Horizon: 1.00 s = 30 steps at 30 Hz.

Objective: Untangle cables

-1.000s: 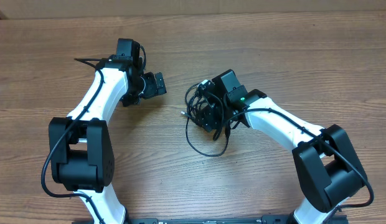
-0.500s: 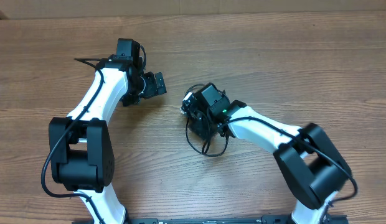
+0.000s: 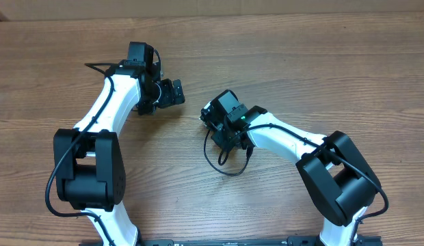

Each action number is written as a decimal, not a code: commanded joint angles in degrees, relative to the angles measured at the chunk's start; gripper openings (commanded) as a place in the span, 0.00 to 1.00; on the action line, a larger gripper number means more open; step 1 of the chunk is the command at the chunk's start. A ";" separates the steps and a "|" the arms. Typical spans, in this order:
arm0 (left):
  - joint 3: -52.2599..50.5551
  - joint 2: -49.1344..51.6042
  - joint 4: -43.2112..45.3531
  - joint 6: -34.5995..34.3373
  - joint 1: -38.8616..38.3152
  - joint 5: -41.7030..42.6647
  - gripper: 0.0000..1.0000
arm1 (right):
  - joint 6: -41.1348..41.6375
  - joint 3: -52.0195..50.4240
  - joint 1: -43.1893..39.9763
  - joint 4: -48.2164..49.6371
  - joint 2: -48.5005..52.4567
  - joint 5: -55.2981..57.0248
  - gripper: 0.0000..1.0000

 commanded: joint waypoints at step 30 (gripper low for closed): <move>-0.35 0.55 0.31 23.80 0.09 25.07 0.76 | 29.92 6.97 -25.49 -2.95 -5.92 -47.34 0.04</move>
